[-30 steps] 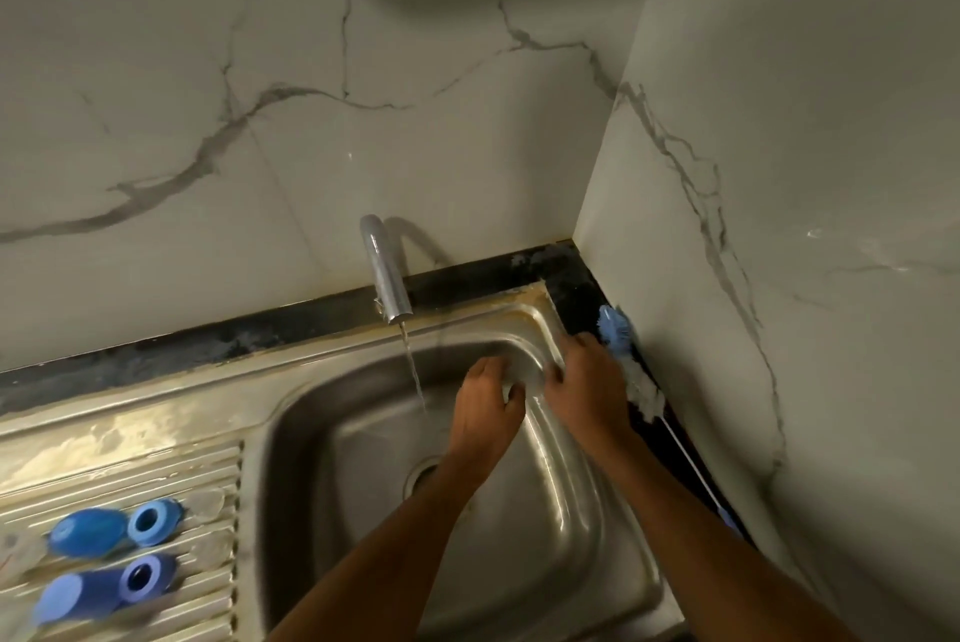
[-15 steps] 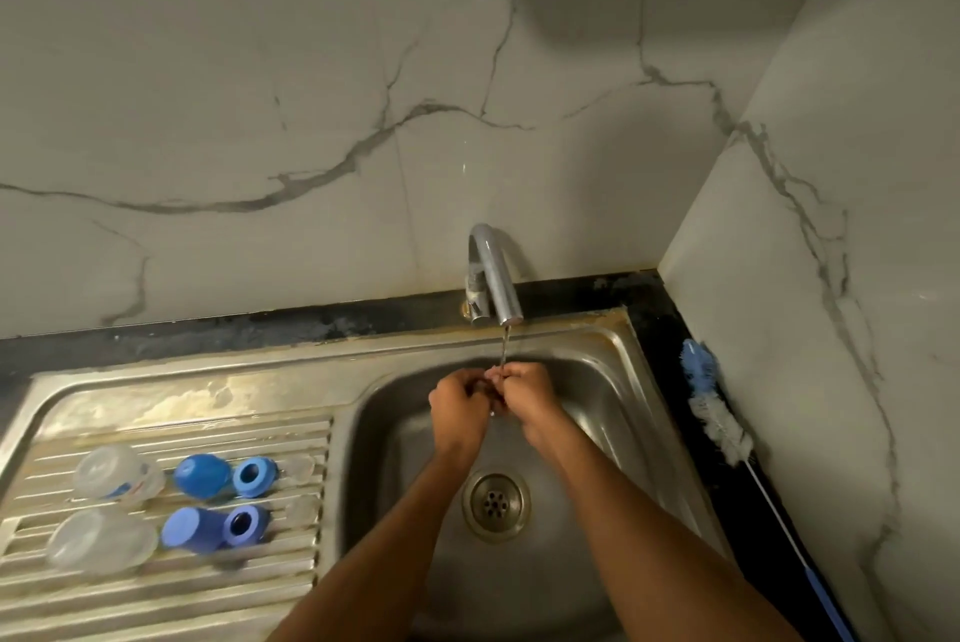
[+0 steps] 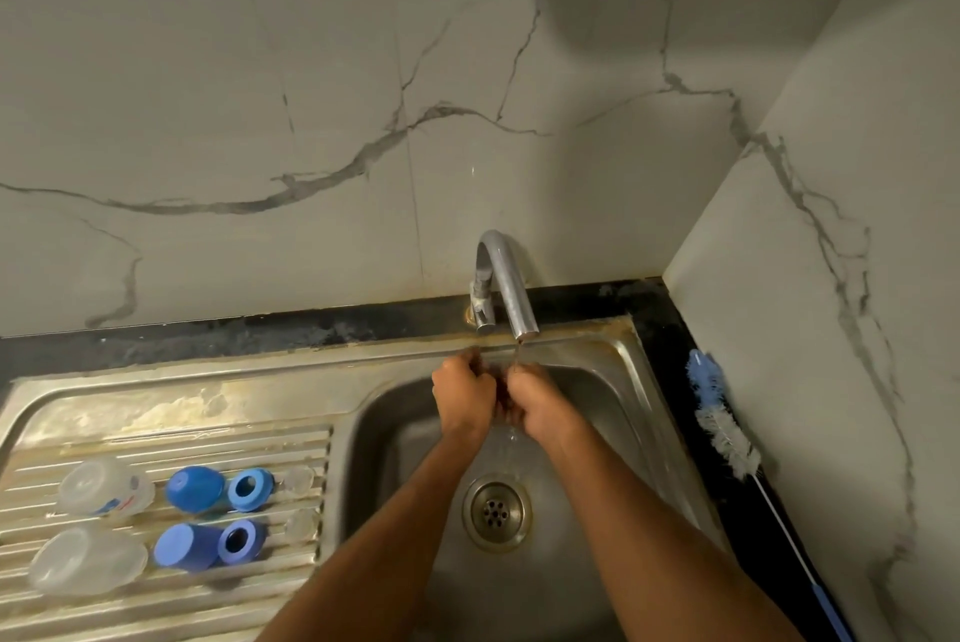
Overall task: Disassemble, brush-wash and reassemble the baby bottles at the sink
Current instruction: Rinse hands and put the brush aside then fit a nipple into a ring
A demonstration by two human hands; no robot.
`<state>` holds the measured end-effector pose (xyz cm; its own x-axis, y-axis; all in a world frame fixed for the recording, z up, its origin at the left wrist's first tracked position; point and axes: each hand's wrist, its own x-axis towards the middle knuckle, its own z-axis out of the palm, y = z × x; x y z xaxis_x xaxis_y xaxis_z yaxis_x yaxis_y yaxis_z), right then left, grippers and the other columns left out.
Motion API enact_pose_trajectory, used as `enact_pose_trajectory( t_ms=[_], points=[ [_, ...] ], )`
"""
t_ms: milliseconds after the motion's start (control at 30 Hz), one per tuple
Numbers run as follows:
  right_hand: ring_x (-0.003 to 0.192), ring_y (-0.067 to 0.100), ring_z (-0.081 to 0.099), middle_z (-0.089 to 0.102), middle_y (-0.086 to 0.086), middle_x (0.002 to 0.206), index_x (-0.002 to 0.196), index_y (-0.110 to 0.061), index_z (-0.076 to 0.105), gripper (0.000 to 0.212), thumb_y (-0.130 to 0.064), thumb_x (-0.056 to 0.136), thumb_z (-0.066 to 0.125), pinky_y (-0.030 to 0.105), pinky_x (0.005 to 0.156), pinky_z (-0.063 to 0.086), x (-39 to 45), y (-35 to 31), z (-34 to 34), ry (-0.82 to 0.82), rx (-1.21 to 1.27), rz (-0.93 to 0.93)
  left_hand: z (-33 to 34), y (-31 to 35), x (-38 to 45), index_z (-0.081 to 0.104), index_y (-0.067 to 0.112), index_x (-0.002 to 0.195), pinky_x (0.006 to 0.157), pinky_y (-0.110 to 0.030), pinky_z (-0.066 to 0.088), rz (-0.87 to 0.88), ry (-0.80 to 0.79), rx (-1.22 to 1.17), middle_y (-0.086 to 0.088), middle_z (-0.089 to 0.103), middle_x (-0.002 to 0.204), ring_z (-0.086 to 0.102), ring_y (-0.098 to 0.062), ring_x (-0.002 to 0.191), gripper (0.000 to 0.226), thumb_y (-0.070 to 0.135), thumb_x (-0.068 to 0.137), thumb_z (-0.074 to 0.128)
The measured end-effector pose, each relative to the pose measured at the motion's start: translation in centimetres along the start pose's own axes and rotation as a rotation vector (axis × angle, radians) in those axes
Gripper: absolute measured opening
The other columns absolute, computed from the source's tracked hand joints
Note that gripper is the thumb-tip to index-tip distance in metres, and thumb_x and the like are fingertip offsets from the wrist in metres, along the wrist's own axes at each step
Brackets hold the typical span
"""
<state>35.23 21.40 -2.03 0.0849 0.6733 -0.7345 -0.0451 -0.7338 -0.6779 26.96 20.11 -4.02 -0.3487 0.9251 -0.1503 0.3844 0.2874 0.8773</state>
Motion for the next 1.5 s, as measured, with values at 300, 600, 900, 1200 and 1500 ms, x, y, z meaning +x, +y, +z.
enact_pose_trajectory(
  t_ms=[300,600,900,1200,1500],
  points=[
    [0.088,0.026,0.071,0.073,0.013,0.089,0.096,-0.006,0.064,0.021,-0.016,0.103,0.047,0.037,0.072,0.059,-0.4,-0.7,-1.0,-0.106,0.157,0.071,0.9,1.8,3.4,0.065,0.012,0.092,0.084,-0.016,0.042,0.123,0.033,0.140,-0.005,0.060,0.111,0.052,-0.010,0.095,0.019,-0.005,0.093,0.057],
    [0.060,0.014,0.052,0.058,0.009,0.072,0.089,-0.005,0.058,0.024,-0.017,0.103,0.043,0.022,0.057,0.044,0.5,-0.7,-1.1,-0.085,0.270,0.300,1.3,1.3,3.6,0.067,0.007,0.114,0.087,-0.013,0.043,0.195,0.022,0.201,-0.002,0.056,0.119,0.048,-0.005,0.098,0.022,0.000,0.095,0.059],
    [0.067,0.016,0.056,0.061,0.010,0.082,0.103,-0.005,0.060,0.019,-0.003,0.099,0.041,0.021,0.054,0.048,0.0,-0.8,-0.9,-0.134,0.264,0.214,0.5,1.2,3.8,0.064,0.014,0.120,0.079,-0.009,0.040,0.320,-0.103,0.376,0.003,0.051,0.118,0.049,-0.005,0.097,0.025,0.010,0.096,0.062],
    [0.070,0.012,0.073,0.074,0.007,0.090,0.097,-0.006,0.071,0.009,-0.011,0.094,0.064,0.024,0.065,0.060,-0.8,0.2,0.1,0.058,-0.590,-0.243,-0.7,-2.4,0.4,0.073,0.007,0.090,0.072,-0.047,0.064,-0.481,-0.187,-0.129,-0.016,0.075,0.088,0.075,-0.030,0.076,0.008,0.008,0.092,0.065],
    [0.074,0.013,0.066,0.070,0.000,0.078,0.077,-0.019,0.071,0.009,-0.010,0.078,0.073,0.024,0.061,0.055,-5.8,2.1,1.2,0.298,-1.139,-0.628,-3.7,-1.9,-3.5,0.078,0.012,0.084,0.069,-0.037,0.064,-0.361,-0.184,0.040,-0.009,0.074,0.082,0.073,-0.022,0.076,0.017,0.001,0.083,0.065]
  ],
)
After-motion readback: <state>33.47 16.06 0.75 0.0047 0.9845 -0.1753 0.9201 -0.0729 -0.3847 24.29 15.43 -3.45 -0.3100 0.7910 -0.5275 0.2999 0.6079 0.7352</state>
